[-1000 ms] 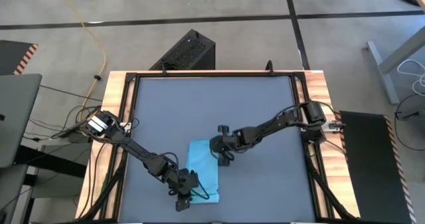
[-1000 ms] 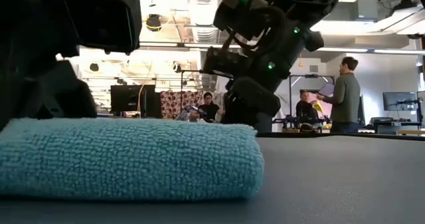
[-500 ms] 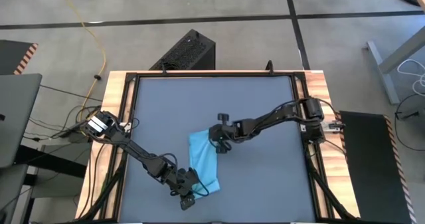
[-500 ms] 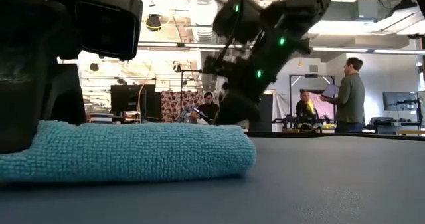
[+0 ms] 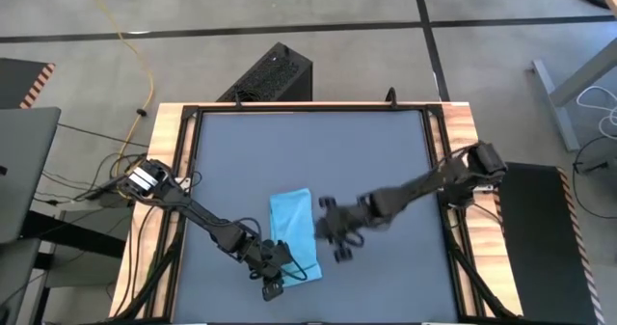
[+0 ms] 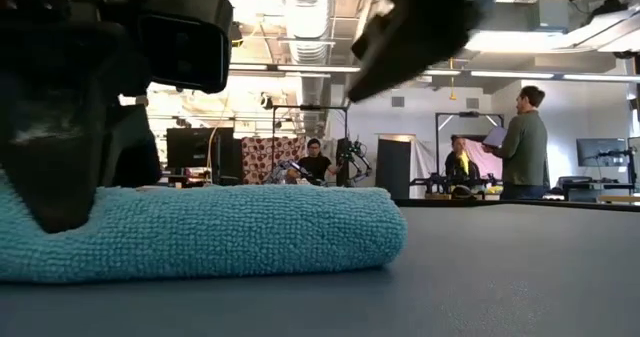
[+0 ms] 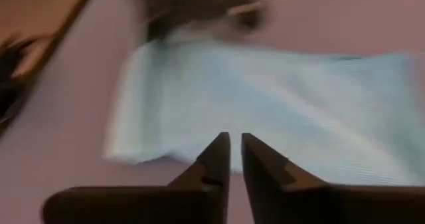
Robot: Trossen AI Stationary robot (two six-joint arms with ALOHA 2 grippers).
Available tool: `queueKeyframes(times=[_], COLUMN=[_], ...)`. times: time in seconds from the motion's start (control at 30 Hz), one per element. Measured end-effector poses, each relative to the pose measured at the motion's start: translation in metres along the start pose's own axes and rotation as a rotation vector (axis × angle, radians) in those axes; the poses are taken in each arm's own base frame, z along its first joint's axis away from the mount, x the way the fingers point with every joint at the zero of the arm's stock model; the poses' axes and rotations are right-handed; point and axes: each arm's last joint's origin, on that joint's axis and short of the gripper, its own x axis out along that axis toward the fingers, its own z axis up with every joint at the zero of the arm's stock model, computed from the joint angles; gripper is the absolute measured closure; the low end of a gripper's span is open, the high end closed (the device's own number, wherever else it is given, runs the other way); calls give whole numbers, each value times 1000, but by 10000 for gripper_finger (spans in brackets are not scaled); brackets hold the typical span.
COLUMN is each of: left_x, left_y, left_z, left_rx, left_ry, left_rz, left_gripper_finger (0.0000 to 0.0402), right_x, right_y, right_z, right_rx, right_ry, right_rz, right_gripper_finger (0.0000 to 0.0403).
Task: Roll towel
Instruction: Roll the blue towel
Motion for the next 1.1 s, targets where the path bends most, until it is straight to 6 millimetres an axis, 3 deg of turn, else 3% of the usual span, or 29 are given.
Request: queueKeyframes(times=[0.2,0.43,0.6,1.1], left_x=[0,0,1,1], left_y=[2,6,11,18], left_z=[2,-1,-5,-1], left_rx=[34,43,39,36], left_ry=[22,52,67,58], left_rz=[-7,-12,-19,-50], left_gripper_finger=[401,401,401,401], right_x=[26,53,56,55], right_y=[59,99,108,110], right_z=[-22,-41,-45,-38], right_rx=[-75,-142,-141,-298], right_ry=[69,33,15,-77], right_rz=[110,166,100,10], right_gripper_finger=[282,220,201,208])
